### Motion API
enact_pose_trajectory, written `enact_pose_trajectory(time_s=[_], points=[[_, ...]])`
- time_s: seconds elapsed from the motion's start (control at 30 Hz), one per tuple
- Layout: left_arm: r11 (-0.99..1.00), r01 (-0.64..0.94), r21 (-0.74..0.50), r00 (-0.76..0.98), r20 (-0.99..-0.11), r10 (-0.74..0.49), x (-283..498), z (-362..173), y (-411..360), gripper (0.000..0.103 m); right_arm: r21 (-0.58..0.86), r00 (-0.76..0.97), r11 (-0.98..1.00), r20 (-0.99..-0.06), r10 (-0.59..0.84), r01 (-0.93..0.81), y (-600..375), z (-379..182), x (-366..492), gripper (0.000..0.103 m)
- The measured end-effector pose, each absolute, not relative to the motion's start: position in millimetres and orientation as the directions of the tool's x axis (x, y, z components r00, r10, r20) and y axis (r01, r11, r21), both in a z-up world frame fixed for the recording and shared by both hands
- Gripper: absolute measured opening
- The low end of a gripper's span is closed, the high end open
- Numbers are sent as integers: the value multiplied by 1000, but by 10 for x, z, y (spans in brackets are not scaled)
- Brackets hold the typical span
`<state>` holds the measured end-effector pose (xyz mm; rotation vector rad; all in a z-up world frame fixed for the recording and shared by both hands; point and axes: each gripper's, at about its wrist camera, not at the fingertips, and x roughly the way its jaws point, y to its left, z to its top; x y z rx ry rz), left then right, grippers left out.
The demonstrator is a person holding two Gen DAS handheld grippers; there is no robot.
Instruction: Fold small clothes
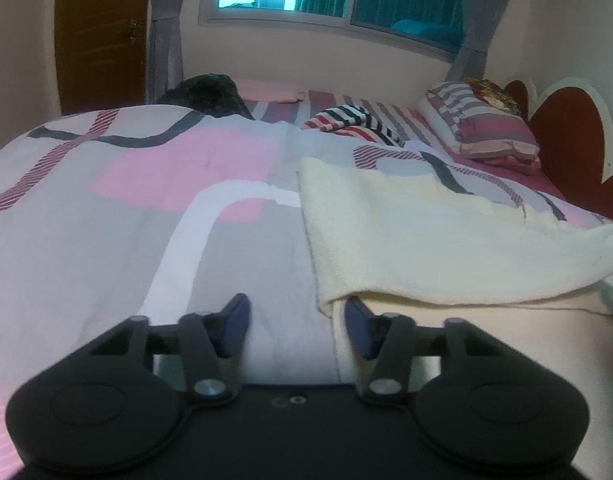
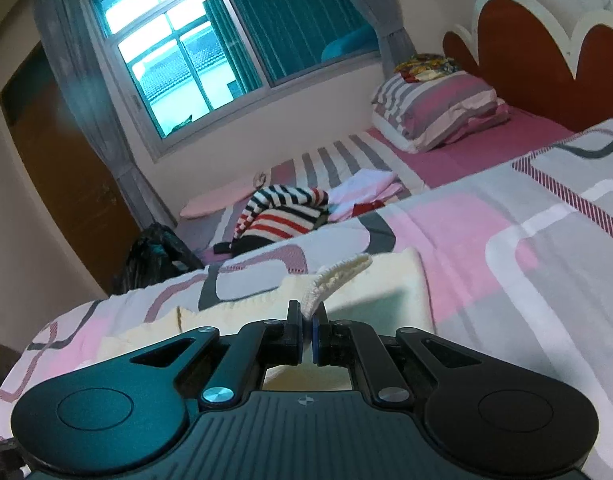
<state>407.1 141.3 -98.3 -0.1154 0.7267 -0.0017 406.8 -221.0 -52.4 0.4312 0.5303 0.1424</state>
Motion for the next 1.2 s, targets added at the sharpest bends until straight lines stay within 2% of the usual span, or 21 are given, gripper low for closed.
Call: enact_pose_trajectory(time_s=[0.2, 0.47, 0.67, 0.73, 0.83, 0.97, 1.03, 1.07, 1.1, 1.13, 1.2], points=[[992, -25, -124, 747, -662, -64, 4077, -979, 1380, 31, 401, 810, 915, -549, 207, 38, -2272, -777, 4165, 3], [989, -30, -147, 749, -658, -75, 4108, -987, 1389, 25, 381, 791, 924, -573, 214, 26, -2236, -875, 4201, 4], [991, -20, -133, 744, -665, -74, 4113, -1001, 1366, 25, 400, 857, 917, -470, 213, -9, -2252, -536, 4080, 3], [991, -18, -134, 741, -668, -77, 4122, -1006, 1367, 25, 394, 835, 919, -509, 207, 13, -2282, -629, 4117, 3], [992, -13, -123, 733, -676, -74, 4135, -1012, 1362, 27, 360, 757, 932, -622, 200, 49, -2263, -907, 4222, 3], [994, 2, -112, 726, -684, -78, 4148, -1009, 1353, 30, 369, 762, 928, -616, 202, 52, -2270, -1031, 4193, 3], [996, 16, -87, 715, -695, -72, 4158, -982, 1343, 37, 384, 770, 921, -606, 200, 63, -2300, -1029, 4184, 4], [997, 25, -73, 707, -704, -69, 4144, -949, 1349, 57, 396, 775, 914, -604, 187, 88, -2342, -1014, 4161, 4], [999, 18, -49, 711, -701, -47, 4098, -911, 1363, 84, 397, 784, 909, -602, 155, 125, -2388, -975, 4137, 5], [1000, 4, -22, 735, -677, -18, 4037, -861, 1377, 83, 397, 799, 904, -590, 119, 159, -2445, -923, 4064, 11], [1000, 15, -22, 771, -636, -26, 3967, -755, 1379, 80, 416, 822, 893, -560, 105, 169, -2531, -840, 3953, 14]])
